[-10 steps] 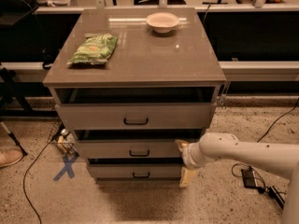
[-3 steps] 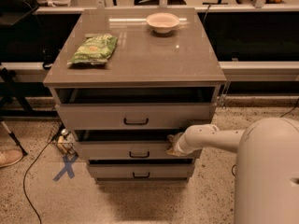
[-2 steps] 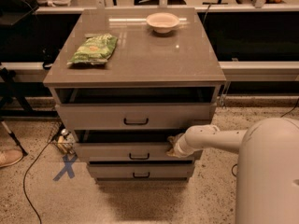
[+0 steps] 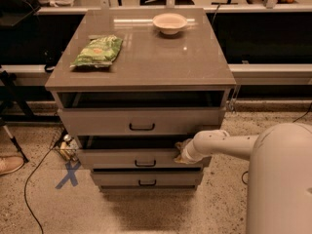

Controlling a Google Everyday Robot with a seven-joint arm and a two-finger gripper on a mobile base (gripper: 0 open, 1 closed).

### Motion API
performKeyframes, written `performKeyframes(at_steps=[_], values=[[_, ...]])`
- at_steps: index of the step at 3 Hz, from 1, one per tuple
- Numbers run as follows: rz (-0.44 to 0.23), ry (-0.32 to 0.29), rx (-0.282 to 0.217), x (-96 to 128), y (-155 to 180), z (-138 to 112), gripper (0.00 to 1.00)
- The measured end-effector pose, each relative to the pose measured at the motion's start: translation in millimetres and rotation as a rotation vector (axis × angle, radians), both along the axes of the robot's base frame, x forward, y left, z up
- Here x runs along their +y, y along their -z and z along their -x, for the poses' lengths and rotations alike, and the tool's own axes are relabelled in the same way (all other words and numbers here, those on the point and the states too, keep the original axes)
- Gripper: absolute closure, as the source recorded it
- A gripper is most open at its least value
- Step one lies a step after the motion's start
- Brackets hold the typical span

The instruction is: Open middle drawer

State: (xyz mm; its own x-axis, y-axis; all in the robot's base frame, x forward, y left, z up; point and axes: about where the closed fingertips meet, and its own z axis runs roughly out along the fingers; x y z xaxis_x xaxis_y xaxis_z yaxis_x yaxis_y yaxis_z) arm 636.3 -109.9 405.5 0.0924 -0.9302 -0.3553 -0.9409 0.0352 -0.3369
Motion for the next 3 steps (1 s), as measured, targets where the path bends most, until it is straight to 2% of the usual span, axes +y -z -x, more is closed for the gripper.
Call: performKeyframes(at_steps=[3], values=[[0.000,0.011,0.000,-1.5,-0.2,5.3,1.00]])
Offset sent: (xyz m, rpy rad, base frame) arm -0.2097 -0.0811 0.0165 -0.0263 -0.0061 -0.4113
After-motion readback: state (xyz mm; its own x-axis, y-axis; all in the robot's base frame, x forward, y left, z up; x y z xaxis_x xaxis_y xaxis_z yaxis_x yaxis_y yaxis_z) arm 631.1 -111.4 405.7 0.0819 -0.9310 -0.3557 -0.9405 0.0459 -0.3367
